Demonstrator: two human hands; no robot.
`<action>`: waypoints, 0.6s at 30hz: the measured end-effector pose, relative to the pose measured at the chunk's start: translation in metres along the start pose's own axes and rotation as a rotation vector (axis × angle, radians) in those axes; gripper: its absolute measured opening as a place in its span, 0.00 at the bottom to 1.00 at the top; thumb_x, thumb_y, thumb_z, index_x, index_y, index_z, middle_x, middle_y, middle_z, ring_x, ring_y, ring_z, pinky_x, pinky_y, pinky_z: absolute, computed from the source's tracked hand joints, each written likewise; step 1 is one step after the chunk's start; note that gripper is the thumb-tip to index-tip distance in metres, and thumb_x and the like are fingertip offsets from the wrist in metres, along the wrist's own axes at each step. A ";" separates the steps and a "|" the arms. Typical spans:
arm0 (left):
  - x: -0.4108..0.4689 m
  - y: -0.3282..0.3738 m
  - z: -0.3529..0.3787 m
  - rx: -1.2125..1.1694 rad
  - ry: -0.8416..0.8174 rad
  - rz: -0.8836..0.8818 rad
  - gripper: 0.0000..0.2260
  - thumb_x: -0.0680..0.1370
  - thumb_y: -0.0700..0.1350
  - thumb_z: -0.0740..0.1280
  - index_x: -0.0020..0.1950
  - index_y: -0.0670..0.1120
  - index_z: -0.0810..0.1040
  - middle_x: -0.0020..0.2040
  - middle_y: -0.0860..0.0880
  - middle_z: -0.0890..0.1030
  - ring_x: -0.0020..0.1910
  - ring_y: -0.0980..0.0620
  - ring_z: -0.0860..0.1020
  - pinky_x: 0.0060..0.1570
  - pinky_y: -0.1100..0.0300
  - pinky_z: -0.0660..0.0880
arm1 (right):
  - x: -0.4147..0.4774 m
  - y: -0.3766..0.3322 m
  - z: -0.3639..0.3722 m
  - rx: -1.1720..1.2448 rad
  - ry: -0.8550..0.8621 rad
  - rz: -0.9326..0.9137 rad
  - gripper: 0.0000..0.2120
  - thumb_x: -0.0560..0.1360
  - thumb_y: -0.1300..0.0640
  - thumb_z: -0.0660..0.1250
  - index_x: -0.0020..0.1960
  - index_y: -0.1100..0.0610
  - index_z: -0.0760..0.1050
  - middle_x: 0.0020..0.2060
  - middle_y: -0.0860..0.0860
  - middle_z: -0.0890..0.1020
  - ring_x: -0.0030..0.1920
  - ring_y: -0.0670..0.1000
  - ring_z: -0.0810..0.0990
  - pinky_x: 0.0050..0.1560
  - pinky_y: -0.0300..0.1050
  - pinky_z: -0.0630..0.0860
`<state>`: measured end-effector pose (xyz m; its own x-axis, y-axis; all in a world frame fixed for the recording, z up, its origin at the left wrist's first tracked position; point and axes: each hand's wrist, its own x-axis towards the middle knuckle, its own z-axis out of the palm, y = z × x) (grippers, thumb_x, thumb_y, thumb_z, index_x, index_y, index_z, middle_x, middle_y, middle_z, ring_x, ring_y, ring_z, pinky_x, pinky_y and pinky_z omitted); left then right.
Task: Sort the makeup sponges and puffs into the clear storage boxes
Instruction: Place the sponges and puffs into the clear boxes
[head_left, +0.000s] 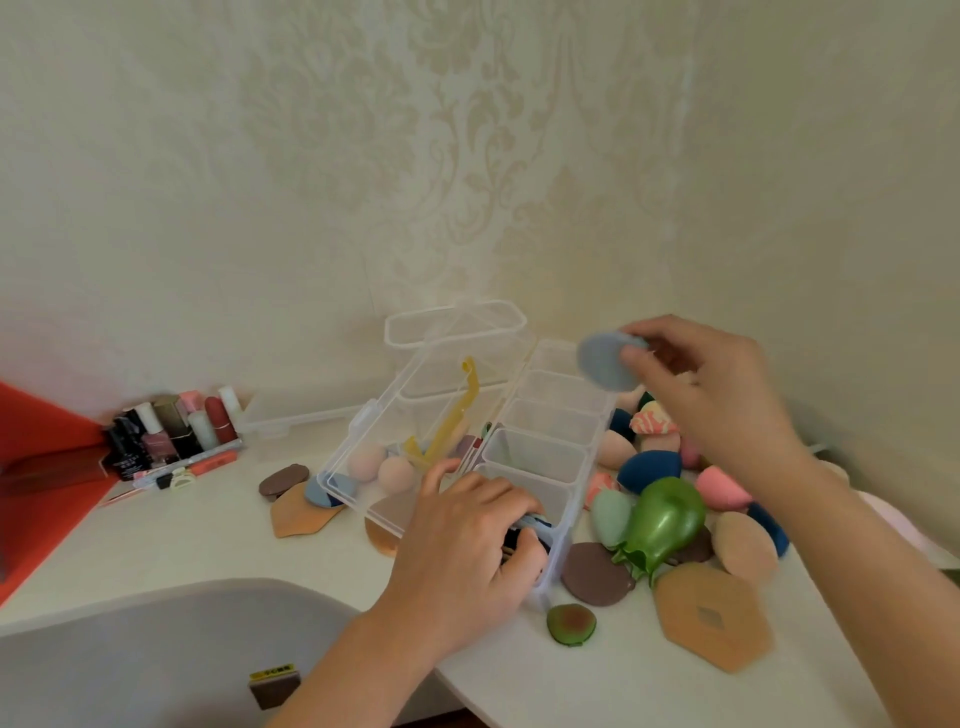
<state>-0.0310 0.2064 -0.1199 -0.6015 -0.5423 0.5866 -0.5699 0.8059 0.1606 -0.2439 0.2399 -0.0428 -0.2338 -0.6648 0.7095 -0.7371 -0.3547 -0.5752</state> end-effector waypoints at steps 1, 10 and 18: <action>0.000 0.000 0.001 -0.001 0.007 -0.002 0.10 0.70 0.48 0.58 0.40 0.52 0.79 0.36 0.59 0.79 0.40 0.59 0.75 0.62 0.58 0.60 | -0.006 -0.009 0.006 0.061 -0.102 -0.036 0.07 0.75 0.61 0.68 0.48 0.50 0.80 0.36 0.41 0.80 0.36 0.42 0.76 0.38 0.28 0.70; 0.001 0.000 0.003 -0.038 0.061 -0.011 0.09 0.70 0.48 0.58 0.39 0.53 0.79 0.38 0.59 0.80 0.44 0.59 0.74 0.62 0.57 0.61 | -0.033 -0.032 0.034 -0.040 -0.426 -0.270 0.06 0.72 0.50 0.66 0.45 0.48 0.81 0.33 0.39 0.78 0.34 0.36 0.74 0.34 0.26 0.68; 0.001 -0.002 0.004 -0.059 0.097 0.003 0.07 0.70 0.46 0.59 0.38 0.52 0.77 0.34 0.58 0.76 0.39 0.59 0.72 0.60 0.54 0.64 | -0.034 -0.033 0.038 -0.253 -0.513 -0.174 0.09 0.75 0.48 0.66 0.45 0.52 0.81 0.33 0.45 0.75 0.33 0.43 0.72 0.37 0.41 0.72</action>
<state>-0.0327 0.2038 -0.1231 -0.5441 -0.5166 0.6611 -0.5323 0.8216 0.2038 -0.1874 0.2498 -0.0632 0.1939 -0.8659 0.4611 -0.8798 -0.3614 -0.3088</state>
